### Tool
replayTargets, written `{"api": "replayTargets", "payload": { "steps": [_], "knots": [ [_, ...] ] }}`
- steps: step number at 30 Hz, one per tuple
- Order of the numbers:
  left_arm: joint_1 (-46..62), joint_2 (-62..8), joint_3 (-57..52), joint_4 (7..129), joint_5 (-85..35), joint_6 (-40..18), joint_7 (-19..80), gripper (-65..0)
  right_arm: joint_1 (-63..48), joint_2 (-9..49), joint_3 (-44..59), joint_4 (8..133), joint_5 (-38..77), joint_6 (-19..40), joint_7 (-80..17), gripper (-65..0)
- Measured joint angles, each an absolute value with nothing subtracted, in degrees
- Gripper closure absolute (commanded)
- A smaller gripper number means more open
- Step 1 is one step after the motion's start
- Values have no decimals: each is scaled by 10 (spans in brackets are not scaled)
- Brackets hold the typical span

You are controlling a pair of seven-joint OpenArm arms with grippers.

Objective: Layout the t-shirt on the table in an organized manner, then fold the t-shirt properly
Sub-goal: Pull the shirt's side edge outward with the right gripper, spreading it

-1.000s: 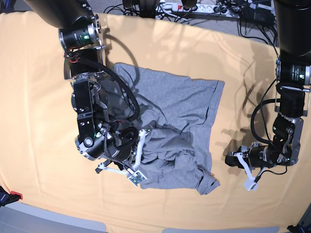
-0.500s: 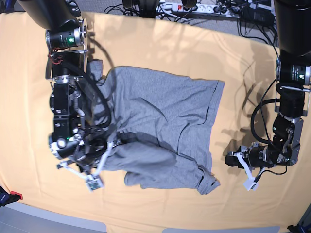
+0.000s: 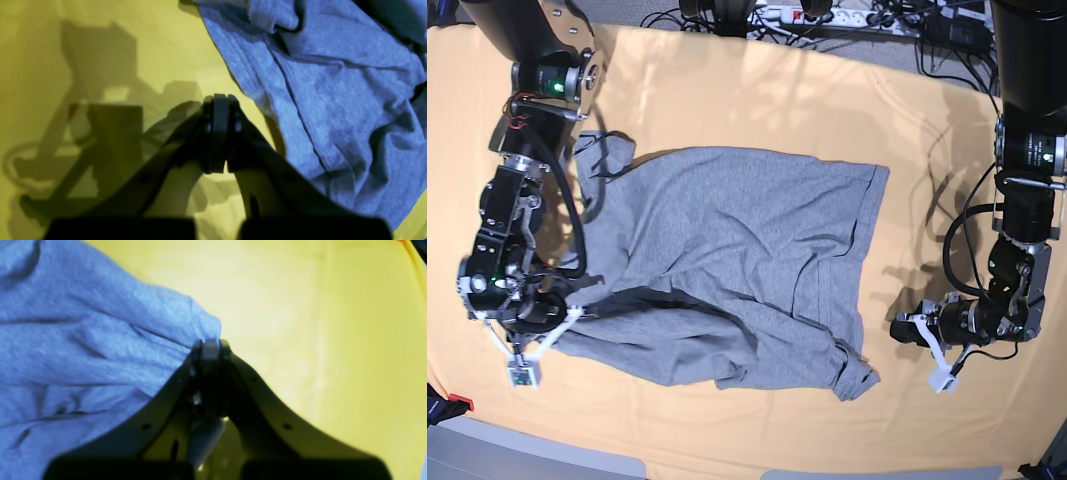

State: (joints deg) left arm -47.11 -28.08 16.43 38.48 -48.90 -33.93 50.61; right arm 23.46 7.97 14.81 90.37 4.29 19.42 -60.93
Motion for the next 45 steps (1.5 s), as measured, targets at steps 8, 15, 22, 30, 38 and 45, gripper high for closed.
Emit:
{"api": "replayTargets", "payload": {
  "steps": [8, 15, 22, 30, 38, 45],
  "knots": [
    [-471, -281, 164, 385, -489, -339, 506, 0, 209, 94, 184, 897, 25, 184, -609, 0],
    [-471, -281, 164, 385, -489, -339, 506, 0, 155, 93, 186, 896, -42, 143, -607, 0],
    [-471, -281, 164, 385, -489, -339, 506, 0, 107, 93, 186, 896, -71, 114, -637, 0],
    [-471, -281, 164, 385, -489, -339, 506, 0, 93, 100, 185, 897, -100, 114, -632, 0],
    [-471, -284, 164, 385, -491, -339, 504, 0, 92, 175, 185, 906, 17, 168, -630, -271],
    [-472, -284, 164, 385, -492, -339, 505, 0, 93, 219, 198, 907, 200, 220, -656, -285]
  ]
}}
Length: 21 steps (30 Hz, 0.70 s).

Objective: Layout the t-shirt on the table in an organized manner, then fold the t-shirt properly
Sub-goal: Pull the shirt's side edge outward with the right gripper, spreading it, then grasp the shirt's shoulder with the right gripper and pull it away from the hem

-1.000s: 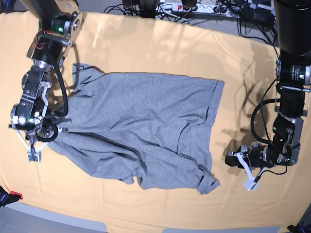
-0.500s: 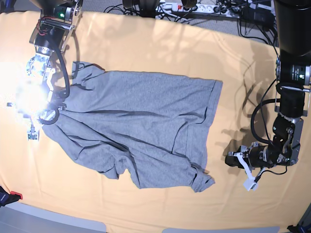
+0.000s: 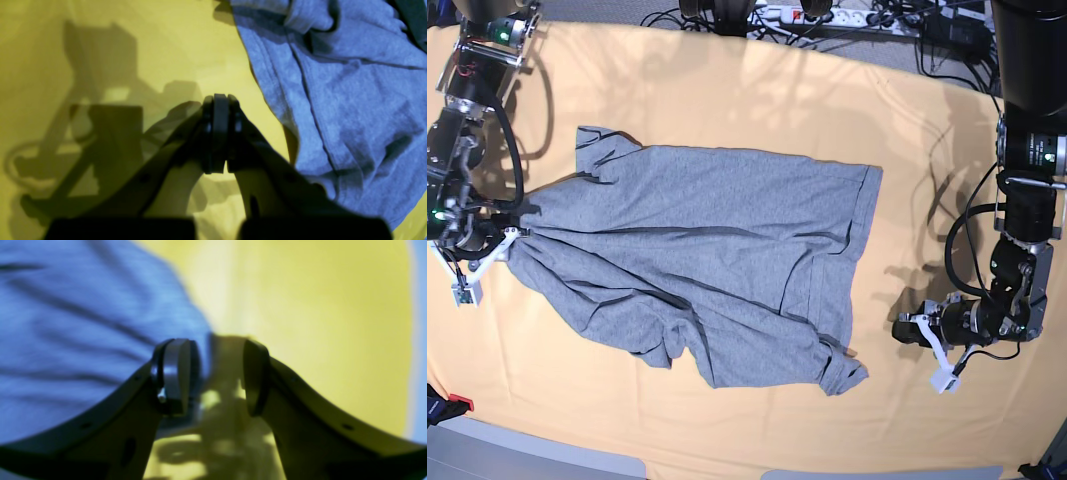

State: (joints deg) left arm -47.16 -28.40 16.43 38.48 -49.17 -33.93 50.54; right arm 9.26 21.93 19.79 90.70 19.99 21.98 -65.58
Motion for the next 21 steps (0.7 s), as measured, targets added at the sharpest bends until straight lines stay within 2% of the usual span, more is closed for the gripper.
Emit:
{"api": "replayTargets", "payload": {
  "steps": [5, 8, 12, 21],
  "knots": [
    [-471, -286, 164, 385, -493, -339, 506, 0, 90, 217, 280, 908, 399, 298, -727, -284],
    [-471, -284, 164, 385, -493, -339, 506, 0, 86, 218, 350, 909, 562, 333, -815, -284],
    [-471, -284, 164, 385, -493, -339, 505, 0, 64, 219, 416, 912, 781, 366, -806, -283],
    [-471, -284, 164, 385, -495, -340, 505, 0, -58, 212, 424, 913, 796, 374, -811, -283]
  ]
}}
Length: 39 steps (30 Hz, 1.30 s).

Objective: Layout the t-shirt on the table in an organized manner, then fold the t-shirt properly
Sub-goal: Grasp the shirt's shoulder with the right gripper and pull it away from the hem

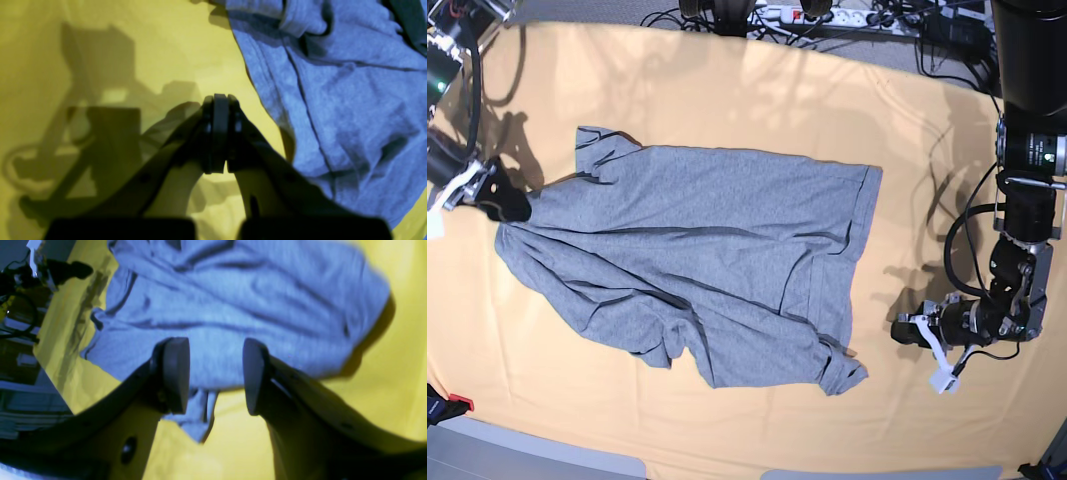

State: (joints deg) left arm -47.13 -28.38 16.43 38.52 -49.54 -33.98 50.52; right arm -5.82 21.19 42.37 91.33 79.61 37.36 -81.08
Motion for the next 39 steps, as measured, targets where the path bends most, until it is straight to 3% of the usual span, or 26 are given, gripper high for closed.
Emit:
{"api": "replayTargets", "payload": {
  "steps": [6, 13, 24, 39],
  "knots": [
    [-472, -284, 164, 385, -495, -340, 505, 0, -116, 206, 423, 913, 824, 388, -811, -283],
    [-471, -284, 164, 385, -495, -340, 506, 0, -154, 142, 423, 913, 820, 395, -811, -283],
    [-471, -284, 164, 385, -495, -339, 506, 0, -161, 86, 423, 915, 694, 398, -795, -283],
    [-472, -284, 164, 385, -496, -339, 506, 0, -173, 55, 368, 915, 754, 401, -795, -283]
  ]
}}
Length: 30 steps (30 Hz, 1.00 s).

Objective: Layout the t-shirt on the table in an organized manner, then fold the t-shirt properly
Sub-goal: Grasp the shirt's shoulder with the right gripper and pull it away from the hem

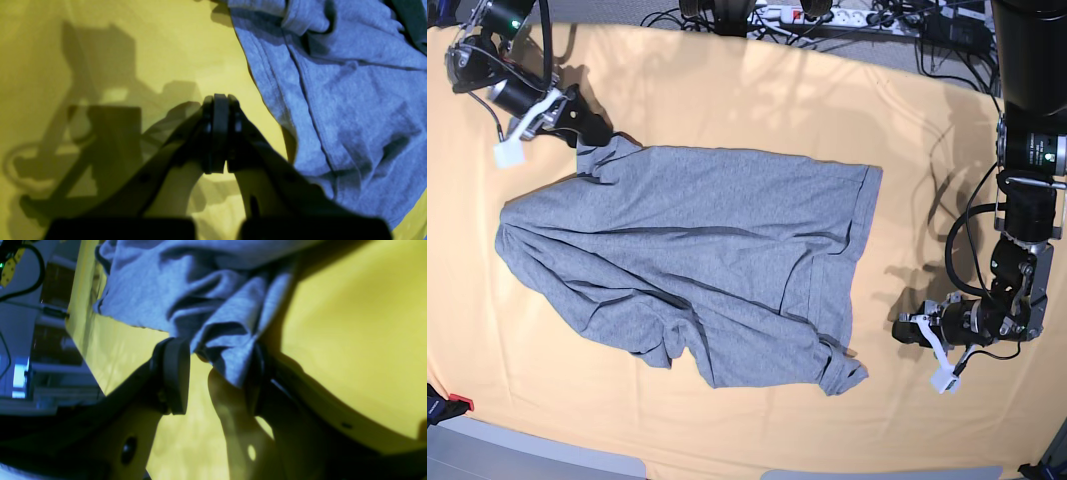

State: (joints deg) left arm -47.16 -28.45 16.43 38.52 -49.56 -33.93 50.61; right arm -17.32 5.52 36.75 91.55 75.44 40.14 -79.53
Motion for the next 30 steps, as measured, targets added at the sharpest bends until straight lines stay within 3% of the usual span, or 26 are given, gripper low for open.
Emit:
{"api": "replayTargets", "payload": {
  "steps": [9, 11, 14, 24, 30],
  "knots": [
    [-471, -284, 164, 385, -495, -339, 506, 0, -173, 55, 354, 916, 752, 405, -795, -276],
    [-471, -284, 164, 385, -495, -339, 506, 0, -173, 55, 354, 916, 752, 405, -795, -191],
    [-471, -284, 164, 385, -495, -339, 506, 0, -173, 55, 354, 916, 752, 405, -795, 0],
    [-471, -284, 164, 385, -495, -339, 506, 0, -172, 57, 382, 931, 751, 400, -806, 0],
    [-471, -284, 164, 385, -495, -339, 508, 0, -213, 58, 450, 1035, 783, 399, -808, 0]
  ]
}}
